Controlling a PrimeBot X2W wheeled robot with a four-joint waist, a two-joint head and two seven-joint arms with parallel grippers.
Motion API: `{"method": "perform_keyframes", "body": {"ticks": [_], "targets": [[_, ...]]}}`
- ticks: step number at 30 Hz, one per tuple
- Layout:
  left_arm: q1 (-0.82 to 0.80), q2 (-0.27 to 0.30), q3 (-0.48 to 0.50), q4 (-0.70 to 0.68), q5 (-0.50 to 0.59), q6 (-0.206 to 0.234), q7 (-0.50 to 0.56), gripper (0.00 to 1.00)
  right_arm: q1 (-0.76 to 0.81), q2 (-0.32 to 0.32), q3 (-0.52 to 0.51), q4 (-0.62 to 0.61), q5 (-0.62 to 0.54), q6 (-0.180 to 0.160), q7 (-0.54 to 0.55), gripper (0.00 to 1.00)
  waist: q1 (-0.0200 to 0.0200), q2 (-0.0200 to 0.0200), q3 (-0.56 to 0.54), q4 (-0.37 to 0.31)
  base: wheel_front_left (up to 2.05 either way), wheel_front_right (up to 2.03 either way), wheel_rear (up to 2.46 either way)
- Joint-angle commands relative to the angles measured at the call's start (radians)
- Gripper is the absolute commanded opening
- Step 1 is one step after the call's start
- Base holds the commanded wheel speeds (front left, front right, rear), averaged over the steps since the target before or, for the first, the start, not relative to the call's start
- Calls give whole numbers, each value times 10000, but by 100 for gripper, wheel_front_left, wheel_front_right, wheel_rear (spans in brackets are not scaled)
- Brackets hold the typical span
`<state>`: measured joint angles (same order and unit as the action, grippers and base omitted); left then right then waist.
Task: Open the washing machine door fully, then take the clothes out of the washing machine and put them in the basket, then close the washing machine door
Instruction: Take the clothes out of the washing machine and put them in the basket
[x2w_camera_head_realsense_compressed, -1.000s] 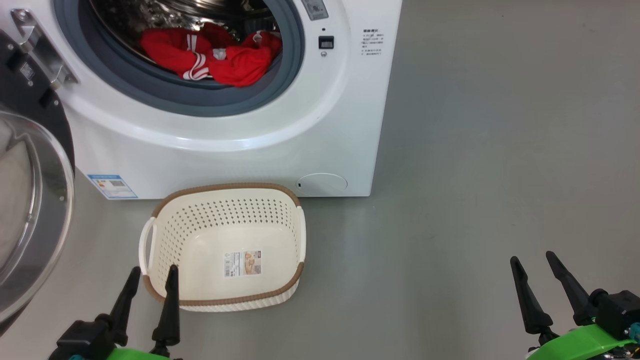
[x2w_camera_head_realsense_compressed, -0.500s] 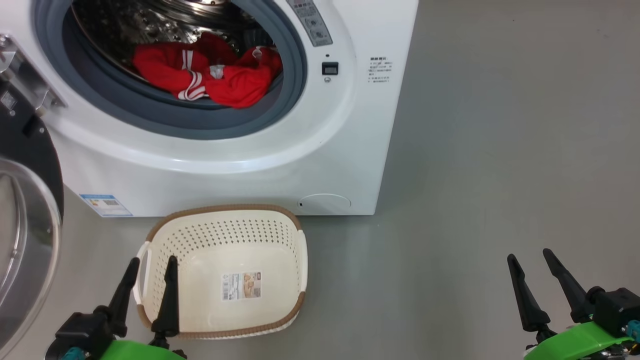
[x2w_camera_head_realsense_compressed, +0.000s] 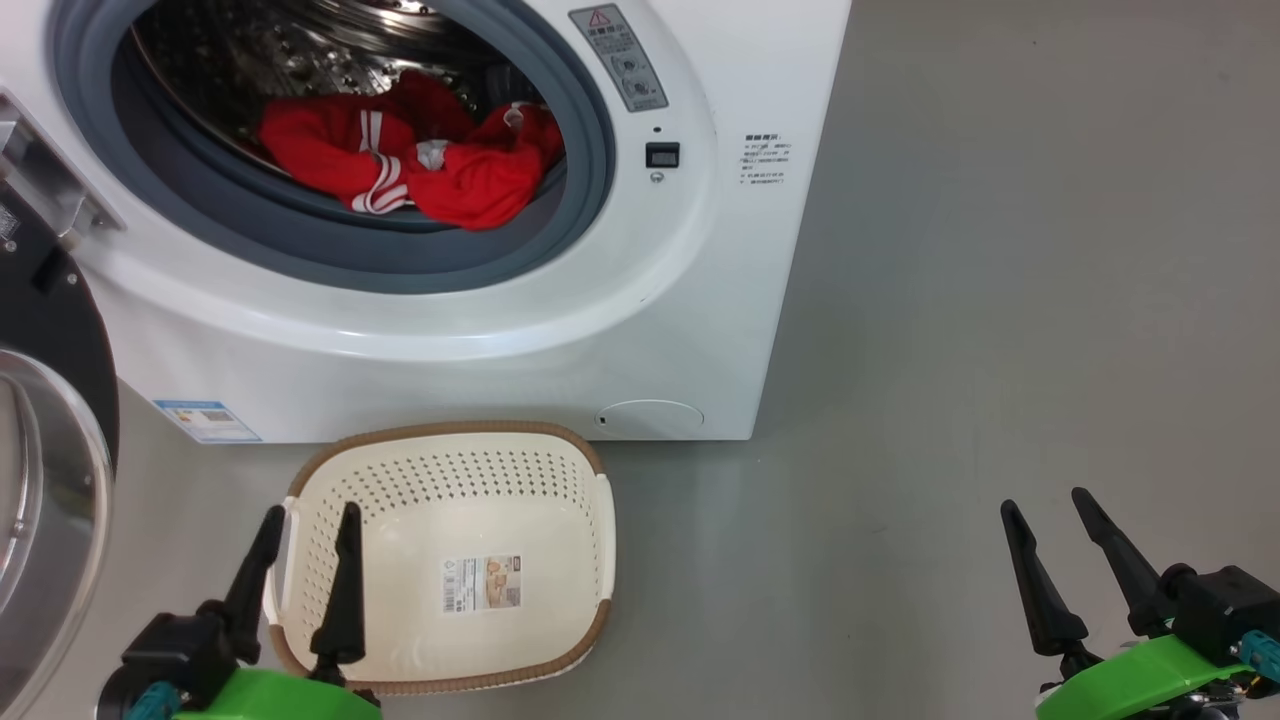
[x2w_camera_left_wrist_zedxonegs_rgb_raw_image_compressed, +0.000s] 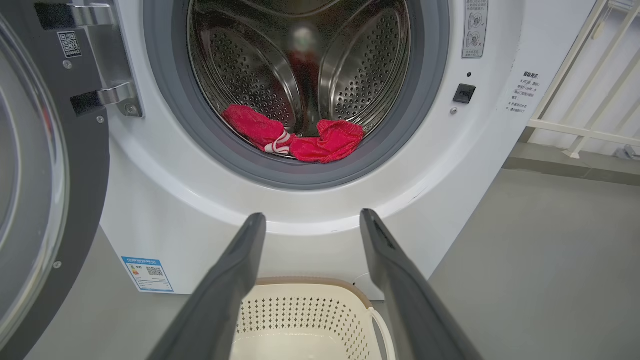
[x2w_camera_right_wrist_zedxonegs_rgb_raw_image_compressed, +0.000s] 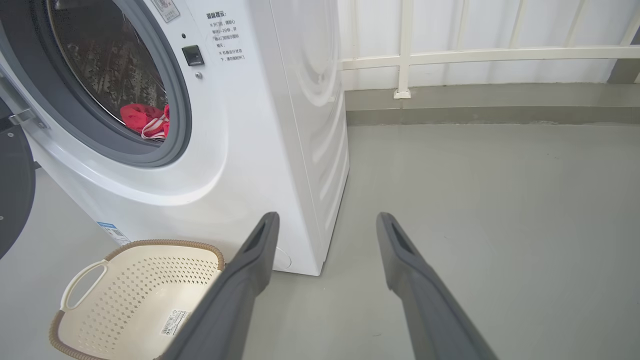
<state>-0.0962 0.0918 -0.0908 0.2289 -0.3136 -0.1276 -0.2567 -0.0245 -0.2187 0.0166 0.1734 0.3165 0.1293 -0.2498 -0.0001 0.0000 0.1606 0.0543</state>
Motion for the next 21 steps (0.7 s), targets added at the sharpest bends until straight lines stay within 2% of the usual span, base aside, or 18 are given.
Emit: {"method": "perform_keyframes", "body": {"ticks": [1, 7, 15, 21], "targets": [[-357, 120, 305, -148, 45, -31, -51, 100, -197, -88, 225, -231, -57, 14, -120, 100, 1, 0, 34, -10, 0, 0, 0], [-997, 135, 85, 356, -61, -31, -51, 100, -301, -24, 262, -262, -32, 14, -120, 100, 1, 0, 366, -59, 0, 0, 0], [-3896, 383, -186, 2066, 77, -31, -51, 100, -820, 153, 439, -337, -56, 14, -120, 100, 1, 0, 1292, -316, 0, 0, 0], [-6311, 706, -163, 4024, 381, 73, -46, 100, -1437, 323, 539, -340, -27, 14, -120, 100, 1, 0, 2041, -698, 0, 0, 0]]}}
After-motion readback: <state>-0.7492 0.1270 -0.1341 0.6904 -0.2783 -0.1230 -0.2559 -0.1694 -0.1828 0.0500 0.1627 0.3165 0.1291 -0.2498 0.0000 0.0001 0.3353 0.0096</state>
